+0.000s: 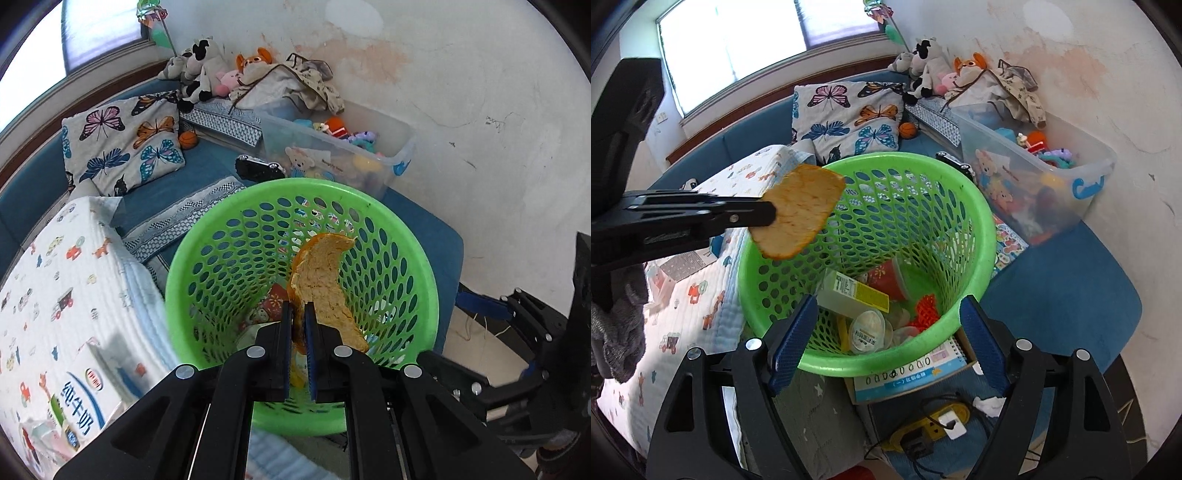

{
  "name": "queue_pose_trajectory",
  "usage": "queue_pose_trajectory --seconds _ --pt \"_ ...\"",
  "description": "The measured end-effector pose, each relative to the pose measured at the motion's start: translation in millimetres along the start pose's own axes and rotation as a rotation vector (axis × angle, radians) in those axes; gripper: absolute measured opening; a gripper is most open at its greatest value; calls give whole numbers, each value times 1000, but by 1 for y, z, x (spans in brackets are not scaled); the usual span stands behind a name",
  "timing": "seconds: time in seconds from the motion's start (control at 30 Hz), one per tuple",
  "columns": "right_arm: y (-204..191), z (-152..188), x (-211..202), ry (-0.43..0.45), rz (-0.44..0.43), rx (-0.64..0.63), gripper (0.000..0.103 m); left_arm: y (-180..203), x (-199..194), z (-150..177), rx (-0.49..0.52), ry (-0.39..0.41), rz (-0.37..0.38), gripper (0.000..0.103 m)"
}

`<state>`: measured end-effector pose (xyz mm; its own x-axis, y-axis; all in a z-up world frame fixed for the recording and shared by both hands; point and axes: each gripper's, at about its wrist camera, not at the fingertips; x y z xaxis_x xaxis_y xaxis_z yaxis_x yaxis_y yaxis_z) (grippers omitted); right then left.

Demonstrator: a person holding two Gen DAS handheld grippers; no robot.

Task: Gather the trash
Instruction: 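Drop the pudding cup into the green basket with the right tool while the left drops the bread slice, then move both tools back toward the paper cup and plastic bag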

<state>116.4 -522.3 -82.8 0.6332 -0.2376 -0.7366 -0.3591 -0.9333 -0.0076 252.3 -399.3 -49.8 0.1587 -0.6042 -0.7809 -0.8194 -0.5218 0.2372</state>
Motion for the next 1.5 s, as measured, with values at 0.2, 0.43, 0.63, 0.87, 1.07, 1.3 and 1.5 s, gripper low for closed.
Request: queue_pose_trajectory --seconds 0.2,0.43,0.63,0.87,1.07,1.3,1.5 --pt "4 2 -3 2 1 6 79 2 8 -7 -8 10 18 34" --pt "4 4 -7 4 -4 10 79 5 -11 4 7 57 10 60" --pt "-7 7 -16 15 -24 -9 79 -5 -47 26 -32 107 -23 64" --pt "-31 5 -27 33 -65 -40 81 -34 -94 66 -136 169 -89 70" --pt "-63 3 -32 41 -105 -92 81 -72 -127 104 -256 195 -158 70" --pt "-113 6 -36 36 -171 -167 81 -117 -166 147 -369 233 -239 70" --pt "-165 11 -36 22 -235 -231 81 -146 -200 182 -431 259 -297 70"
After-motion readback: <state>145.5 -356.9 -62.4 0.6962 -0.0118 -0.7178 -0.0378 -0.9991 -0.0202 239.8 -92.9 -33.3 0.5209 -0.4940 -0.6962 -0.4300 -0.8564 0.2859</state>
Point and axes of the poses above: each gripper's, at about its wrist camera, not at the fingertips, and x roughly the way its jaws point, y to its right, z to its underside, and after that the axes turned 13 degrees about z, right-handed
